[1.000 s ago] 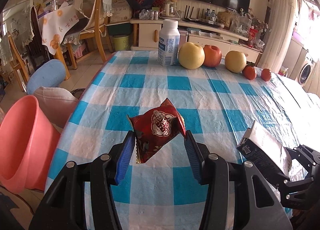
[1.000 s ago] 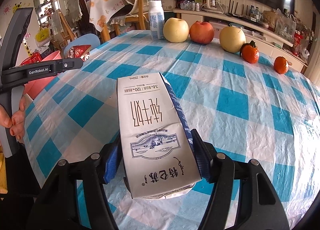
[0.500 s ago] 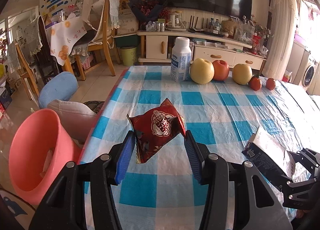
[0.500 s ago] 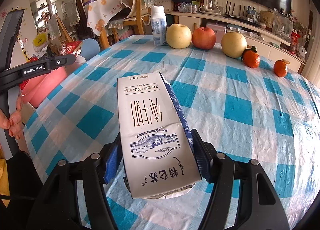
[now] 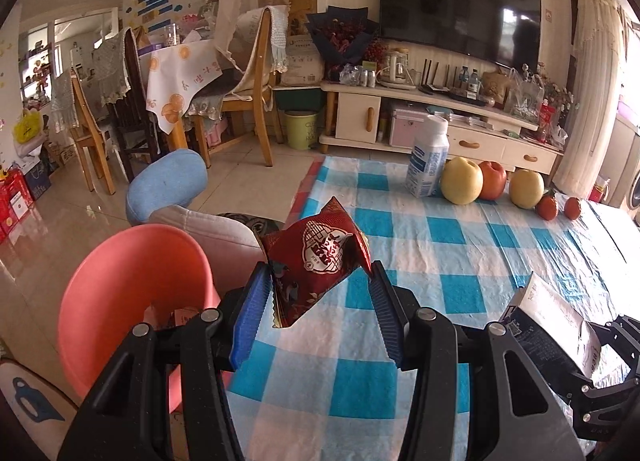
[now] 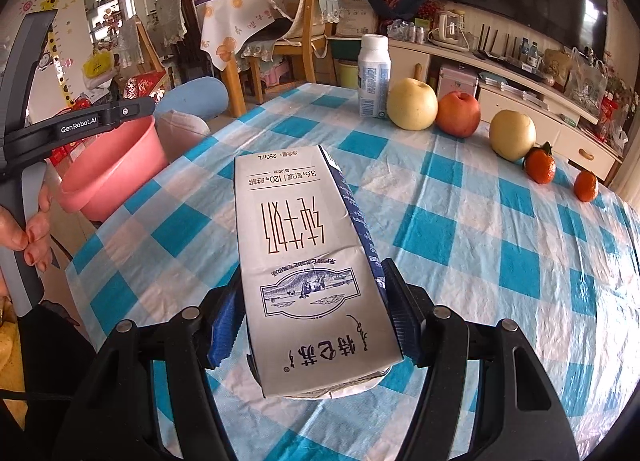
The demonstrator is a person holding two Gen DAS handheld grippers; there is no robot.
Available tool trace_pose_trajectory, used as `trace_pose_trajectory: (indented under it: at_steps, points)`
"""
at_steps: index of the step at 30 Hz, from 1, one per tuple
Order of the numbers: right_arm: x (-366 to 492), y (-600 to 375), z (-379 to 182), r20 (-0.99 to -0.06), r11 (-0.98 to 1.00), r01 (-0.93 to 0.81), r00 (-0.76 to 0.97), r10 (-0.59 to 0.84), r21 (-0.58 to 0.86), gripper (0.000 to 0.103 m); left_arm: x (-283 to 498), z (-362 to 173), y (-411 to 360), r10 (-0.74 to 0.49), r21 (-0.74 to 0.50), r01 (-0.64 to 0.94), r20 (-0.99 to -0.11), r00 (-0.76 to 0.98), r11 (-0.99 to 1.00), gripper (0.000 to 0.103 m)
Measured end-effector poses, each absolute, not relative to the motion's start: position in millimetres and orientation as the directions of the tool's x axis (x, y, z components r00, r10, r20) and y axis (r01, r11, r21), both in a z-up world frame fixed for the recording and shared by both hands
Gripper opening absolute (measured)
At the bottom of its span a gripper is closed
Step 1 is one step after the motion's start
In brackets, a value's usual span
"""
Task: Collect trash
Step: 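Carry the red snack bag and milk carton over the pink bucket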
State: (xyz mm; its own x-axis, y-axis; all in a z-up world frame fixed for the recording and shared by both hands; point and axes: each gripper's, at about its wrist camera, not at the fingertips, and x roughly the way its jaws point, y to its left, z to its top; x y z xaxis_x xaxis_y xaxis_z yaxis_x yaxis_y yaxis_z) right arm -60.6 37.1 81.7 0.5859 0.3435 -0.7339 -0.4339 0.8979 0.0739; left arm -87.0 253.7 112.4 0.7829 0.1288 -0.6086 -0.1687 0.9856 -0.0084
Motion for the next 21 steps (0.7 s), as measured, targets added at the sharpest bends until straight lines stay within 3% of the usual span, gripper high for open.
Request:
trace_pose_trajectory:
  at_steps: [21]
  points:
    - [-41.6, 186.9, 127.9, -0.695, 0.765, -0.644, 0.548, 0.464, 0.004, 0.065, -101.4, 109.8, 357.2, 0.268, -0.072, -0.399, -0.632, 0.727, 0.914, 0.052]
